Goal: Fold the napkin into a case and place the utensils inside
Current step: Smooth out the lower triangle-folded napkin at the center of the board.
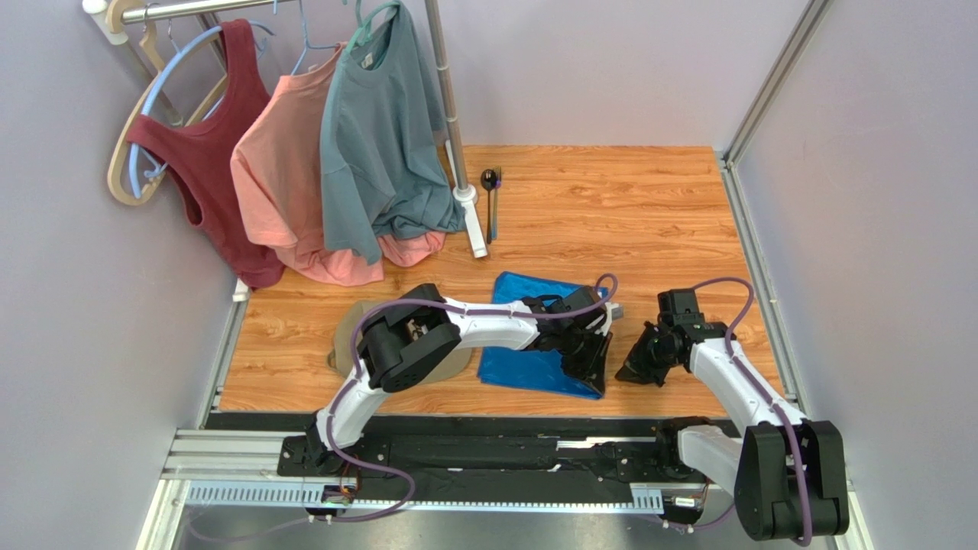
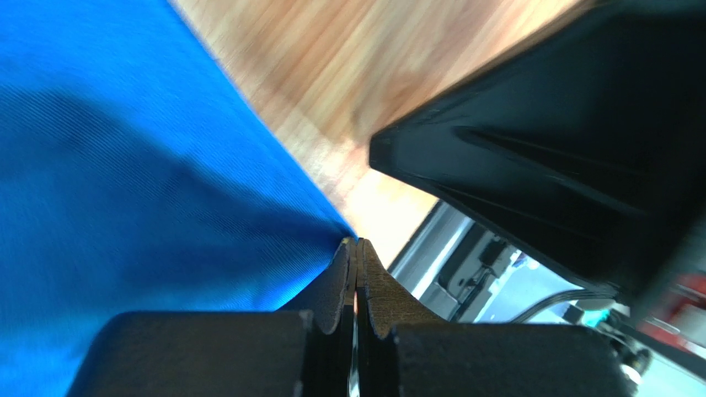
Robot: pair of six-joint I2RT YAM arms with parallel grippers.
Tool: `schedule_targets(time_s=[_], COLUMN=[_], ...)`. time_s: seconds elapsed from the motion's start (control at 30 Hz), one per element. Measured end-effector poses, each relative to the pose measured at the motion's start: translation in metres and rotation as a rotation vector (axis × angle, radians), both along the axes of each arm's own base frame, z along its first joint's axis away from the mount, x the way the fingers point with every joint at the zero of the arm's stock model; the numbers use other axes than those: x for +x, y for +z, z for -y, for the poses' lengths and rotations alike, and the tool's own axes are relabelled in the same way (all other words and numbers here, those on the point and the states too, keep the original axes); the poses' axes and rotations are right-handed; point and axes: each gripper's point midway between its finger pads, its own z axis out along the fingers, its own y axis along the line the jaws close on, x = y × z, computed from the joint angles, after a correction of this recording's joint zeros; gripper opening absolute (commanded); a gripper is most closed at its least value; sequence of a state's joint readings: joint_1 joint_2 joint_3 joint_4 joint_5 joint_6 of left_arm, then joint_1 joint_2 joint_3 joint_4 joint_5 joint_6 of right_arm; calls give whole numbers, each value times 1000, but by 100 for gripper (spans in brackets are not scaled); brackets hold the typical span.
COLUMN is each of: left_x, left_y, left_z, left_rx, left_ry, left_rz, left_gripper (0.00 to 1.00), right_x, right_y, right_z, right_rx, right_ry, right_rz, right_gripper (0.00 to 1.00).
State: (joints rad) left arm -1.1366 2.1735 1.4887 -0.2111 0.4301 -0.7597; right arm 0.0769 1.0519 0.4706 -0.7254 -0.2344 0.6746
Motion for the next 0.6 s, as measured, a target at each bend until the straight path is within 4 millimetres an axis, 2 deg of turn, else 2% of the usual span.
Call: schedule_targets(time_s=[0.2, 0.3, 0.33, 0.4, 0.5, 0.57, 0.6], left_x=[-3, 0, 1, 4, 14, 20, 28], left_y=[-4, -1, 2, 6, 33, 69, 95], left_z=[6, 8, 9, 6, -8, -21, -32], left_rx=[-22, -22, -24, -17, -11, -51, -92], left_ry=[-16, -28, -34, -40, -26, -9, 13], left_rz=[-26, -5, 6, 33, 92, 133, 162], left_gripper=[0, 13, 23, 31, 34, 35, 34], right_x=[2, 6, 8, 15, 34, 46, 50], right_y=[0, 5, 7, 15, 36, 49, 53], right_z=[-2, -3, -3, -4, -11, -19, -24], right_rx=[8, 15, 15, 13, 43, 55, 58], right_ry=[8, 15, 18, 33, 83, 137, 167], right_rz=[0, 15, 21, 46, 113, 155, 165], right_gripper=[0, 0, 0, 1, 3, 4, 10])
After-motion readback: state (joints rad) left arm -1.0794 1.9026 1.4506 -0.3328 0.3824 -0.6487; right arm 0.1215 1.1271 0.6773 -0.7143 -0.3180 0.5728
